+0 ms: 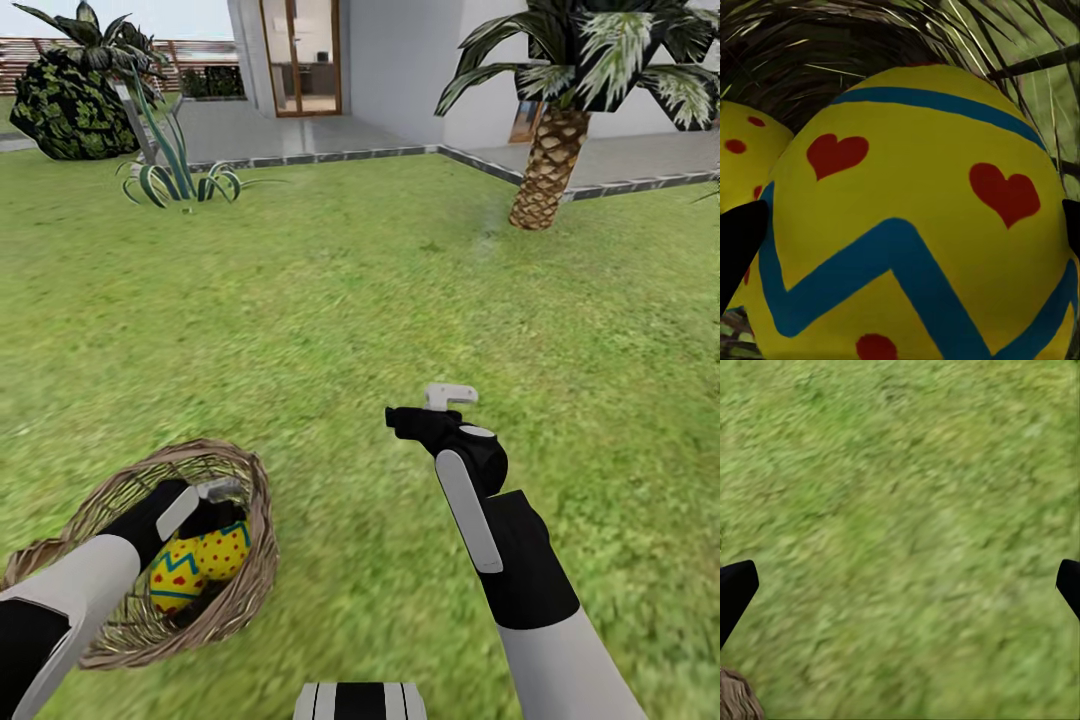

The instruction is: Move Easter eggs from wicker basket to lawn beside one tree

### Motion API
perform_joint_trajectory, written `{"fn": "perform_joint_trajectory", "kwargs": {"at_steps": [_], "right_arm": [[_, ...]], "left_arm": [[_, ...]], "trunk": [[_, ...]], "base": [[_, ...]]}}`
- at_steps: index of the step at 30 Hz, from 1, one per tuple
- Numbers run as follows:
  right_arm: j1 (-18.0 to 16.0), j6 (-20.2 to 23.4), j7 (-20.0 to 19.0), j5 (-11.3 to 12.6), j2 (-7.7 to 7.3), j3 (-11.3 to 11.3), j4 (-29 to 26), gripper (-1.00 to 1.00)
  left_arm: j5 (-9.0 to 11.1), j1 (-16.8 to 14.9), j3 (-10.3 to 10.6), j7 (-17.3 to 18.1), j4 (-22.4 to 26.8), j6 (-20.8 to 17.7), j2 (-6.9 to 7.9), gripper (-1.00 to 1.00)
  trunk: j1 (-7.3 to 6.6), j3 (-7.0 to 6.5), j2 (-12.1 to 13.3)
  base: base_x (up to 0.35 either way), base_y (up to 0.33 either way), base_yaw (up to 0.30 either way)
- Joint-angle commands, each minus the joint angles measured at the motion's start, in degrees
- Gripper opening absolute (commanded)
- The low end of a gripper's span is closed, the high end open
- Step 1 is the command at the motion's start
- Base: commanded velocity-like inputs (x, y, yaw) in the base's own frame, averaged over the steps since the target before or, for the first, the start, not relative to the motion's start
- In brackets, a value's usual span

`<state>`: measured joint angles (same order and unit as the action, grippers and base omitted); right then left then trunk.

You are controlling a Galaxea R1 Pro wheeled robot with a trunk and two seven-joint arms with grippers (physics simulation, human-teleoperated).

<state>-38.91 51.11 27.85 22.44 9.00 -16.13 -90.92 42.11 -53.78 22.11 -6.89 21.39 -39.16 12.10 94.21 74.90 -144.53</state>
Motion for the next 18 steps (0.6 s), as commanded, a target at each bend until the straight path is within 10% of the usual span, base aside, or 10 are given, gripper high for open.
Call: {"fn": "perform_joint_trajectory", "kwargs": {"at_steps": [1,18], "right_arm": [[-0.04,0.13,0.61,0.58,-0.02,-0.05,-0.05,1.00],[0.34,3.02,1.15,0.05,-0.46,0.37,0.76,1.00]], "left_arm": [[0.62,-0.01,0.39,-0.49,0.14,-0.72,0.09,-1.00],[0.63,-0.01,0.39,-0.49,0.30,-2.64,1.06,-1.00]], "trunk": [[-0.03,-0.18,0.00],[-0.47,-3.95,0.23]], "base": [[0.000,0.000,0.000],[0.000,0.000,0.000]]}}
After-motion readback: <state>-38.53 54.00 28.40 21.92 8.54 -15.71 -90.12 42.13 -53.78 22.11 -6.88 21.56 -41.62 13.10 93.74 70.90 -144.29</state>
